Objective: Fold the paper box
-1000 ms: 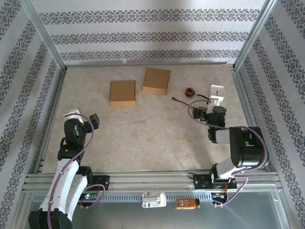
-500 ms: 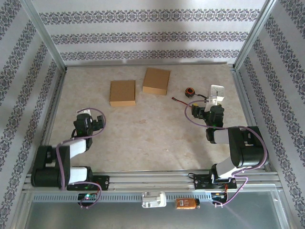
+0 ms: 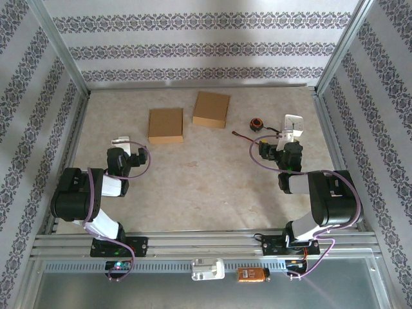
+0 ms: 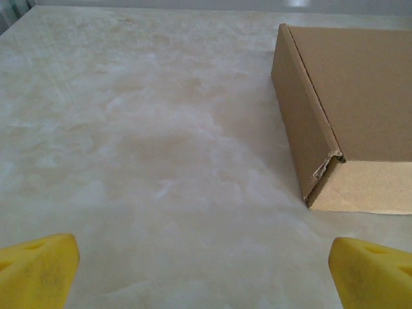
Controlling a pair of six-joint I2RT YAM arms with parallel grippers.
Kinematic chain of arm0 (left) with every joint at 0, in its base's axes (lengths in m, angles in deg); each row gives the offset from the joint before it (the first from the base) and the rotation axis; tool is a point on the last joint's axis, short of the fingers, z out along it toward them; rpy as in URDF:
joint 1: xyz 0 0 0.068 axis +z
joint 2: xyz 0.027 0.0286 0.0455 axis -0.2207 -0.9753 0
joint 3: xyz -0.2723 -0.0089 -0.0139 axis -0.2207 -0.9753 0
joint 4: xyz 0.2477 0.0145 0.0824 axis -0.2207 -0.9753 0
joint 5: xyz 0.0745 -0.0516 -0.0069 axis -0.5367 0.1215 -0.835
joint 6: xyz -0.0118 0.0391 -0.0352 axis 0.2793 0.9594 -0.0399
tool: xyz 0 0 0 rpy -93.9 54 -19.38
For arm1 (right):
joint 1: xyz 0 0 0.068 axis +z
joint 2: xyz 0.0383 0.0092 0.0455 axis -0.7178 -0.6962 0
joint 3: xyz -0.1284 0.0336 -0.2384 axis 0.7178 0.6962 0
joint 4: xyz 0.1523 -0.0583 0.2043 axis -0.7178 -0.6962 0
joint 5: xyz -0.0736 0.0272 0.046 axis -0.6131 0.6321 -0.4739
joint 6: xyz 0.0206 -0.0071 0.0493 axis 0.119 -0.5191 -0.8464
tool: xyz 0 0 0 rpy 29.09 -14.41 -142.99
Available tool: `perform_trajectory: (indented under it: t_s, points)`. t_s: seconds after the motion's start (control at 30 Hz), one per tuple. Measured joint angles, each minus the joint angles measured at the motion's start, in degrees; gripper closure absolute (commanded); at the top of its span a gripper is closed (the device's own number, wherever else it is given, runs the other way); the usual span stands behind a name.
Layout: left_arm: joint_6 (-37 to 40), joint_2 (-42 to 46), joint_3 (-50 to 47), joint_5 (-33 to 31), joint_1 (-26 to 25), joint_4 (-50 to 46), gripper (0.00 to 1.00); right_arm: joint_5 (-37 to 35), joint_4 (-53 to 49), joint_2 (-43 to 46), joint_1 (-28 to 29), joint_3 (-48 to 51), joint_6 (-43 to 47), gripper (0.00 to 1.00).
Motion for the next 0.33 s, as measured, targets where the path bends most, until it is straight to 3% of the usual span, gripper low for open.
perform_trajectory:
  t_s: [0.33]
  points:
    - [0.0,0.0,0.0,-0.6,-0.1,0.2,0.01,0.0,0.0,0.0,0.0,0.0,0.0,0.02]
